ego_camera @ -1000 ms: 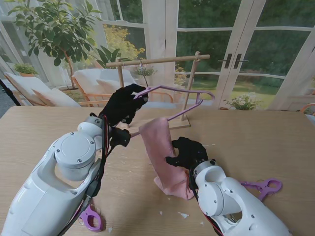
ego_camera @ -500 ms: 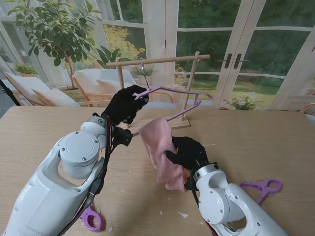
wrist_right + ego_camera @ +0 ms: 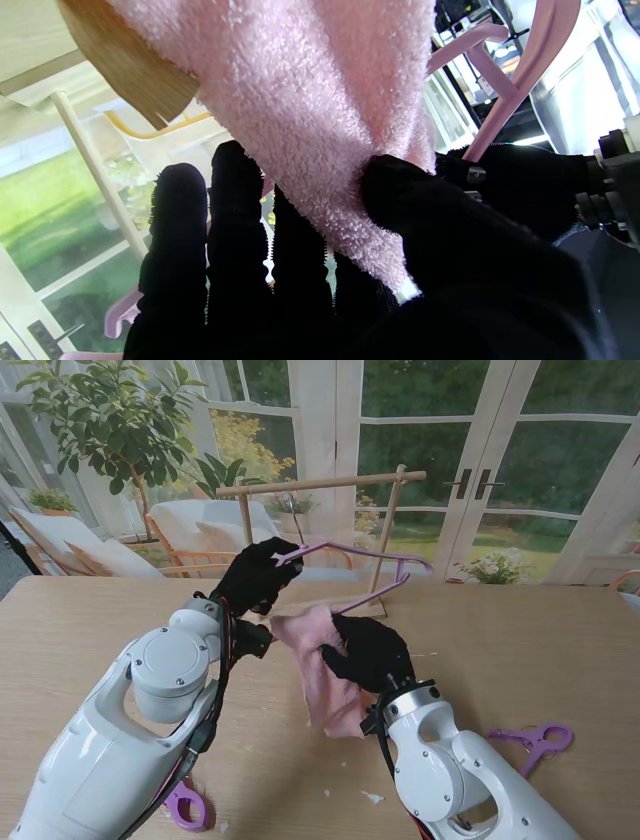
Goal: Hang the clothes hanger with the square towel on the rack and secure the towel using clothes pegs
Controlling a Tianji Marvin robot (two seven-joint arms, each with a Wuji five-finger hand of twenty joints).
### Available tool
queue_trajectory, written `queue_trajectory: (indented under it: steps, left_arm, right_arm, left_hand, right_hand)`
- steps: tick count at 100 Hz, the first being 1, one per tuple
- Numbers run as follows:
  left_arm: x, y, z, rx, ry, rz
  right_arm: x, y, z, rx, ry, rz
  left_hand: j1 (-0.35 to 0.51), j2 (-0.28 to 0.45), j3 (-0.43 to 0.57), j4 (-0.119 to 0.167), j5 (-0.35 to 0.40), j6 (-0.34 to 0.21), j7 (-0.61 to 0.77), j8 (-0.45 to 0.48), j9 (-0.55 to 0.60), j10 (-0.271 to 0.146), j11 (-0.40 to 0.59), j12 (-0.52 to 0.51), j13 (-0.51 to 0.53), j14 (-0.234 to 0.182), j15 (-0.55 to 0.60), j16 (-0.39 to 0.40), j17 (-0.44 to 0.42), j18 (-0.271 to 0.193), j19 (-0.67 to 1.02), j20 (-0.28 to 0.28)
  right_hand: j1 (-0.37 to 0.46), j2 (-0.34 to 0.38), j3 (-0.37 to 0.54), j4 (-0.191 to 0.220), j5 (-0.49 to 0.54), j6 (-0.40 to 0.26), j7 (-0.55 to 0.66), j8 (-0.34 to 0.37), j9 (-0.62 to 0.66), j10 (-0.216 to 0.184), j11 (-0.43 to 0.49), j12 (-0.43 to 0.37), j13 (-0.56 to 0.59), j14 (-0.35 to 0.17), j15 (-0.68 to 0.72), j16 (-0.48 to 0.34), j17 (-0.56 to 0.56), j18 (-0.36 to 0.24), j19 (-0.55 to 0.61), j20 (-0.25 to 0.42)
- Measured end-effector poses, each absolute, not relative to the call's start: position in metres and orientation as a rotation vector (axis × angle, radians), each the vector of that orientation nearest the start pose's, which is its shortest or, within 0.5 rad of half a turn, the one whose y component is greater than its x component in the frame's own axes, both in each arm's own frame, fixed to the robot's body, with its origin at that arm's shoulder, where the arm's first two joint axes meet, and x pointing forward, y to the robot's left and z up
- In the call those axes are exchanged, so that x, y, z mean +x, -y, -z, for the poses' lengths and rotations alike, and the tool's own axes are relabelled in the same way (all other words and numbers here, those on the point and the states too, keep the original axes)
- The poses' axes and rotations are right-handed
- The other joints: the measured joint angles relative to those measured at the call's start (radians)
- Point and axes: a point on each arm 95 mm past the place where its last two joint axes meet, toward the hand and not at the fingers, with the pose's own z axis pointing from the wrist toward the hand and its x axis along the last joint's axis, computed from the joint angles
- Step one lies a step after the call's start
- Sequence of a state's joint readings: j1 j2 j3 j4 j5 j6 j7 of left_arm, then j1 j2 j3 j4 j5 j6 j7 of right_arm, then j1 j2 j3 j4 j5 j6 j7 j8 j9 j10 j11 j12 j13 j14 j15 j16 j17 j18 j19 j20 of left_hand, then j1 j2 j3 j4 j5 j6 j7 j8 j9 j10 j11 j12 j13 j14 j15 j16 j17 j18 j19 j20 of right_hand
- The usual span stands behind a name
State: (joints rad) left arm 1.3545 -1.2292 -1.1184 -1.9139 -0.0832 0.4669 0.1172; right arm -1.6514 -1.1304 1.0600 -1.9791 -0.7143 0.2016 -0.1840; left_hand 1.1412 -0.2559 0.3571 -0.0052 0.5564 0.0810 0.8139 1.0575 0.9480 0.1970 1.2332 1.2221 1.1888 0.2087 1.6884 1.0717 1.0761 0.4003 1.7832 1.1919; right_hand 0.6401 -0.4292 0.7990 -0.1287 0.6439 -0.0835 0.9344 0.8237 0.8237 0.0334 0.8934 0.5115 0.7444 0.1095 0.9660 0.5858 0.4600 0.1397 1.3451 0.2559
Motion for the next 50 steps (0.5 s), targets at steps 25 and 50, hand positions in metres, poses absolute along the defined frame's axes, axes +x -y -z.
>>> queue_trajectory:
  steps: [25,50]
  left_arm:
    - [0.422,0.098,0.166,-2.167,-0.669,2.188]
    - [0.422,0.101,0.153,-2.164,-0.635,2.216]
  right_arm:
    - [0.351,-0.103,0.232,1.328,-1.246,-1.846]
    - [0.356,-0.1,0.245,1.329,-1.313,-1.779]
  left_hand:
    - [0.0,0.0,0.0,0.0,0.0,0.0,0.0,0.0,0.0,0.0,0.0,0.0,0.0,0.0,0.0,0.0,0.0,0.0,0.0,0.0]
    - [0.001,0.0,-0.002,0.0,0.0,0.0,0.0,0.0,0.0,0.001,0.0,0.0,0.0,0.0,0.0,0.0,0.0,0.0,0.0,0.0]
  right_hand:
    - [0.0,0.0,0.0,0.0,0.0,0.0,0.0,0.0,0.0,0.0,0.005,0.001,0.014,0.0,0.013,0.005,0.011,0.0,0.012,0.0]
    - [-0.228,0.0,-0.013,0.033,-0.045,0.073,-0.237,-0.051,-0.118,0.003,-0.033,-0.006,-0.071,0.0,-0.081,-0.014,-0.024,-0.001,0.003,0.0]
